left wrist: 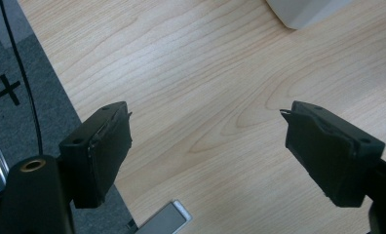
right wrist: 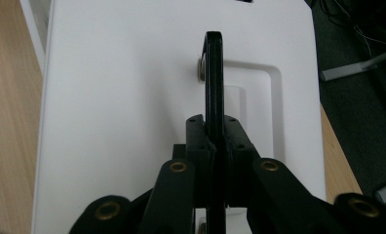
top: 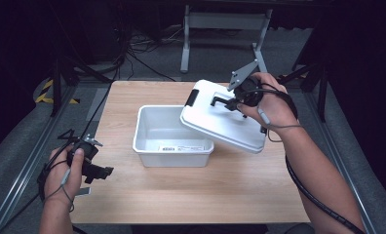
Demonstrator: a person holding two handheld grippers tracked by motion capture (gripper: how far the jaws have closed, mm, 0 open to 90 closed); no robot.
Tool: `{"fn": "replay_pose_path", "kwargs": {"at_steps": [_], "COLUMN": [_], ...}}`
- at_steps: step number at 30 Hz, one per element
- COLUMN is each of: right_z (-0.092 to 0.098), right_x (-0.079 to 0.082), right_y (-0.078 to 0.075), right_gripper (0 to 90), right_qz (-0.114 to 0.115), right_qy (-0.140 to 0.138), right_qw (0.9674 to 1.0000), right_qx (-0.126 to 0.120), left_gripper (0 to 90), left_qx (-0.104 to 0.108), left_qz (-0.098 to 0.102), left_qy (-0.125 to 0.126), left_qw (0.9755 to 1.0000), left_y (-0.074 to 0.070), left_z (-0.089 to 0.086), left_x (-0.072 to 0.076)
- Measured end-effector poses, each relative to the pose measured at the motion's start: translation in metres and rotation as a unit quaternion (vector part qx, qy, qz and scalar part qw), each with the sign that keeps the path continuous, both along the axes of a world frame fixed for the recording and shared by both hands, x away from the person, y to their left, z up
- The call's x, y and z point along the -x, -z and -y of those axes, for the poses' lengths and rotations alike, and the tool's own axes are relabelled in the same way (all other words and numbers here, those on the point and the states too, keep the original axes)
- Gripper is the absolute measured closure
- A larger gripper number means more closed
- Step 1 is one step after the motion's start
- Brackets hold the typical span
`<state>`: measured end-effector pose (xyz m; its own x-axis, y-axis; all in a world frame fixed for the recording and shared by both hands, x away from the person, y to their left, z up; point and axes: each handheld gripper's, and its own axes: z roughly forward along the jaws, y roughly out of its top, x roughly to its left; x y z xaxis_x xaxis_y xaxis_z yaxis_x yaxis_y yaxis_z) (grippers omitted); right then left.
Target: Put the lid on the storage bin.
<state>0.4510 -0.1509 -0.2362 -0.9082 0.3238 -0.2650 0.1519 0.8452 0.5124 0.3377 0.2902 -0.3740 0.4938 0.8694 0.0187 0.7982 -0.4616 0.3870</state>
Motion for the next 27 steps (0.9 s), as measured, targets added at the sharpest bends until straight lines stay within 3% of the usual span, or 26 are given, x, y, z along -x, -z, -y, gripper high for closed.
{"fn": "replay_pose_path", "kwargs": {"at_steps": [8, 14, 27], "right_z": [-0.025, -0.045, -0.086], "right_x": [-0.003, -0.002, -0.005], "right_y": [-0.002, -0.001, 0.011], "right_gripper": [84.5, 84.5, 84.5], "right_qz": [0.001, -0.002, -0.01], "right_qy": [-0.025, -0.044, -0.093], "right_qw": [0.9997, 0.9988, 0.9954], "right_qx": [0.004, 0.023, 0.02], "left_gripper": [17.5, 17.5, 17.5], "left_qx": [0.003, 0.006, 0.006], "left_qz": [-0.001, 0.0, 0.0], "left_qy": [0.004, 0.007, 0.01], "left_qw": [1.0, 1.0, 0.9999], "left_y": [-0.001, -0.001, -0.002], "left_z": [-0.001, 0.0, 0.0], "left_x": [-0.002, -0.005, -0.009]}}
